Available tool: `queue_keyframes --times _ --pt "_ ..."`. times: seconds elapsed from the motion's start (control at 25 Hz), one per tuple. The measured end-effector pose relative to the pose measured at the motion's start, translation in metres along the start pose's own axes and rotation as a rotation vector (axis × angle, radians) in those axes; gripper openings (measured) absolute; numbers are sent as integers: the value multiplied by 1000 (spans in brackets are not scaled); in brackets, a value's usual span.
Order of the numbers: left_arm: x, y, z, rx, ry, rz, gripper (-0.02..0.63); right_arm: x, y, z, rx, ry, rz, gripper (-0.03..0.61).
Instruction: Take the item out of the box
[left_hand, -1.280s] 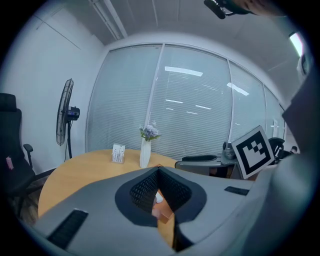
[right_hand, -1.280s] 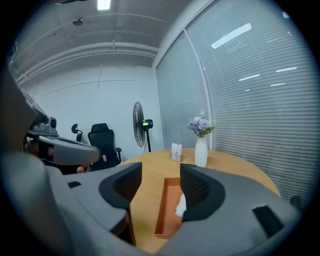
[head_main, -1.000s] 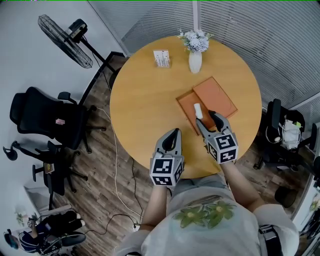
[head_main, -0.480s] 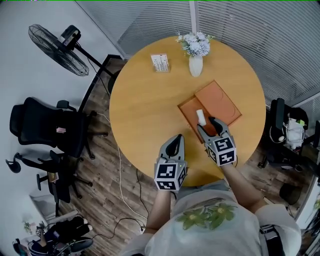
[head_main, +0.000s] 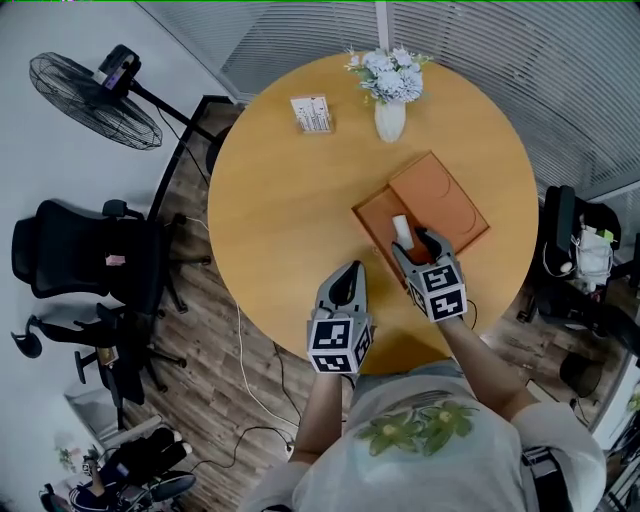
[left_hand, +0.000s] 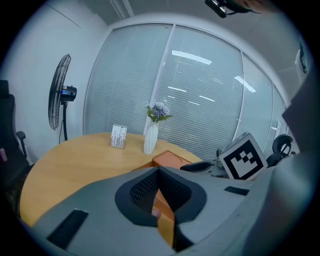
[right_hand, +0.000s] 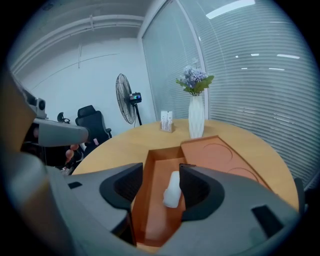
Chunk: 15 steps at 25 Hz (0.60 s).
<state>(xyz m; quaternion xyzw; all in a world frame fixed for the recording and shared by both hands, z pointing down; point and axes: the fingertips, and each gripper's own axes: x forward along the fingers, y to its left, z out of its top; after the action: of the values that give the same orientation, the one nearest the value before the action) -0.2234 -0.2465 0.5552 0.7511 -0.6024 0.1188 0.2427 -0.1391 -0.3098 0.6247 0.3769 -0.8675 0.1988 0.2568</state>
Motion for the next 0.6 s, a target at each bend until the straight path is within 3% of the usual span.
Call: queue_keyframes --times 0.24,0.6 --pt "12 4 -5 4 23 -1 2 18 -6 -21 11 108 -16 235" --pt "30 17 -17 -16 63 -4 2 44 -13 -31 21 182 -31 235"
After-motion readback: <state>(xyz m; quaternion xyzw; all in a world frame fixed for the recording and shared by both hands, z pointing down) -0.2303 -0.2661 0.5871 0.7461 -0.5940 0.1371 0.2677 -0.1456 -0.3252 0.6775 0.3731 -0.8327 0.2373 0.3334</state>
